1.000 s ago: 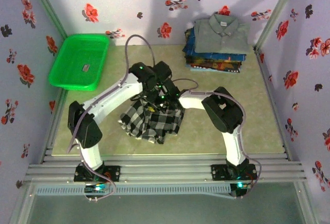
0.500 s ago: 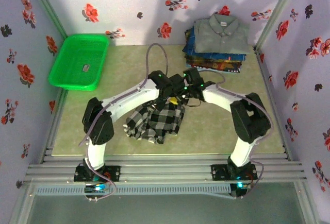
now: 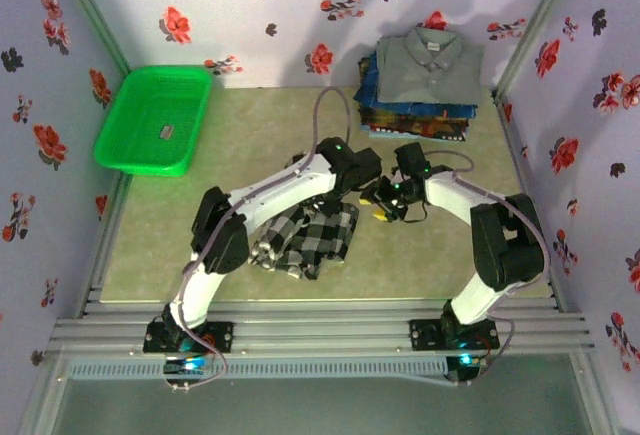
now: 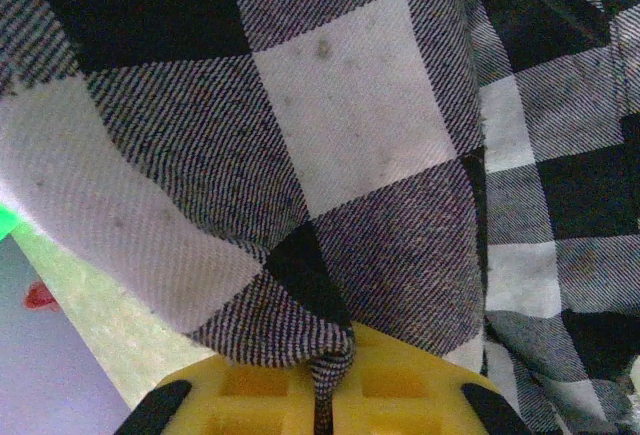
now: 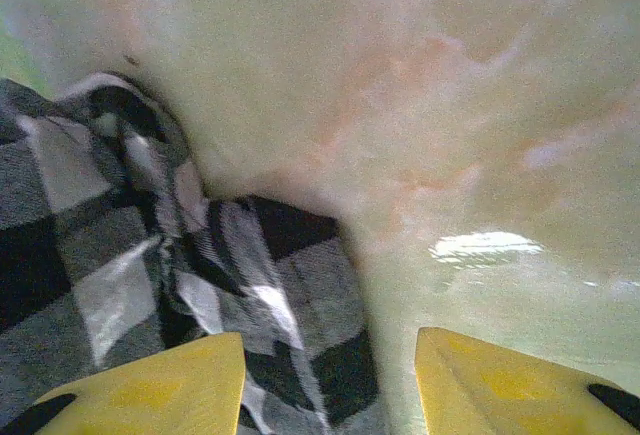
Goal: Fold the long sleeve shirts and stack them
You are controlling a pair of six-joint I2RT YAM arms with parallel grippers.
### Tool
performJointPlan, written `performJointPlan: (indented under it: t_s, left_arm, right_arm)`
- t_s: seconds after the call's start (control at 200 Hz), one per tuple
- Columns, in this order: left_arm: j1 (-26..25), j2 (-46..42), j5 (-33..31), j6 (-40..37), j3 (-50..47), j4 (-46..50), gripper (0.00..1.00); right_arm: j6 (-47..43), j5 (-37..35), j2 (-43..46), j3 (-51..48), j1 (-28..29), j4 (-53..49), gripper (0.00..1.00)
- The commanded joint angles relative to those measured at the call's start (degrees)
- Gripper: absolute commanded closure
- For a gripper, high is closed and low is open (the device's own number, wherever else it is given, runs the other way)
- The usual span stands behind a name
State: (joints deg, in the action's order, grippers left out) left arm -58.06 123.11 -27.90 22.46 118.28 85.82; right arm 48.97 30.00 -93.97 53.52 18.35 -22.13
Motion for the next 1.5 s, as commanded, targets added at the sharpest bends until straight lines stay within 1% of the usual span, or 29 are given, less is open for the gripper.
performJointPlan:
  t_s: [0.0,0.1,0.27,0.31,0.36,0.43,0.505,0.555,0.575,0.62,0.665,0.71,0.755,0.815,0.89,0.95,0.985,1.02,1.07,1.13,1.19,1.235,1.285,1.325,1.495]
  left_arm:
    - [-1.11,2.12,-0.83,1.86,3.89,3.87,0.97]
    - [-2.22,4.61,-0.09,2.61,7.0,4.85,0.97]
    - [-3.27,9.65,2.47,3.89,12.5,5.62,0.96]
    - [-3.53,10.72,2.89,4.06,14.12,5.97,0.95]
    - [-3.84,12.03,3.76,4.37,15.69,5.9,0.92]
    - [-3.91,13.18,5.55,5.13,17.0,4.54,0.85]
    - [-3.75,14.02,8.28,6.71,19.73,2.44,0.74]
    - [-3.6,14.09,10.46,8.09,21.54,0.64,0.62]
    - [-3.51,13.96,11.55,8.63,22.17,-0.34,0.55]
    - [-3.01,13.32,14.56,10.06,22.7,-3.0,0.41]
    - [-2.42,12.23,17.22,11.79,22.72,-5.9,0.33]
    - [-1.83,10.55,19.12,13.65,22.49,-8.46,0.27]
    - [-1.09,8.24,20.5,15.47,21.71,-11.55,0.26]
    - [0.38,4.1,21.67,17.31,19.71,-15.29,0.24]
    - [2.99,-2.8,21.84,19.34,14.15,-19.95,0.21]
    - [5.77,-9.6,22.0,20.21,5.51,-23.69,0.19]
    - [7.65,-13.79,22.33,20.62,-0.36,-26.37,0.18]
    - [9.9,-17.55,23.32,21.15,-7.4,-29.47,0.18]
    - [13.29,-23.06,26.37,22.2,-17.18,-33.89,0.18]
    - [17.27,-28.96,30.26,23.64,-28.77,-40.82,0.17]
    - [20.3,-33.36,33.78,24.71,-38.32,-47.51,0.17]
    - [22.09,-35.55,36.13,25.39,-44.04,-51.23,0.16]
    - [23.26,-36.68,38.07,25.79,-48.11,-53.97,0.17]
    - [23.67,-36.92,39.16,25.73,-50.6,-55.73,0.16]
    - [24.31,-36.4,41.87,29.28,-60.02,-65.48,0.16]
  right_arm:
    - [-2.89,-0.07,1.96,-2.37,-0.94,-0.69,0.5]
    - [-2.74,0.57,2.73,-4.69,-3.12,0.63,0.49]
    - [-4.35,1.38,4.24,-6.17,-6.39,-0.51,0.49]
    - [-4.58,1.46,4.69,-6.52,-6.97,-0.73,0.49]
    - [-4.68,1.64,5.09,-7.19,-7.36,-0.73,0.48]
    - [-4.84,1.67,5.37,-8.17,-7.46,-0.54,0.47]
    - [-4.38,1.47,5.66,-9.84,-7.56,0.57,0.46]
    - [-3.79,1.56,6.21,-11.3,-7.61,1.55,0.45]
    - [-3.63,1.47,6.55,-11.94,-7.56,1.84,0.45]
    - [-3.4,1.08,7.41,-13.26,-7.54,2.13,0.44]
    - [-3.12,1.1,8.48,-14.67,-7.64,2.72,0.43]
    - [-2.65,1.71,9.75,-15.97,-7.59,3.89,0.41]
    - [-1.97,2.93,11.44,-17.65,-7.34,6.19,0.4]
    - [-1.51,3.48,14.77,-19.56,-6.68,8.57,0.34]
    - [-1.55,1.6,21.07,-21.95,-4.48,11.11,0.25]
    - [-0.53,-0.47,24.65,-23.56,-1.09,14.27,0.17]
    - [-0.41,-1.77,25.64,-23.85,1.04,15.71,0.16]
    - [-1.03,-3.06,25.53,-23.42,3.42,15.83,0.16]
    - [-1.91,-4.79,24.22,-22.59,5.83,16.06,0.15]
    - [-1.51,-5.48,21.86,-22.36,7.16,18.87,0.15]
    - [-0.9,-5.7,19.59,-21.67,7.96,21.69,0.14]
    - [-1.78,-6.14,17.81,-20.1,8.89,21.39,0.14]
    - [-3.75,-6.55,15.58,-17.46,9.73,18.32,0.14]
    - [-4.69,-6.52,14.2,-15.69,10.35,16.64,0.14]
    - [-4.26,-6.51,10.09,-13.55,13.12,16.76,0.14]
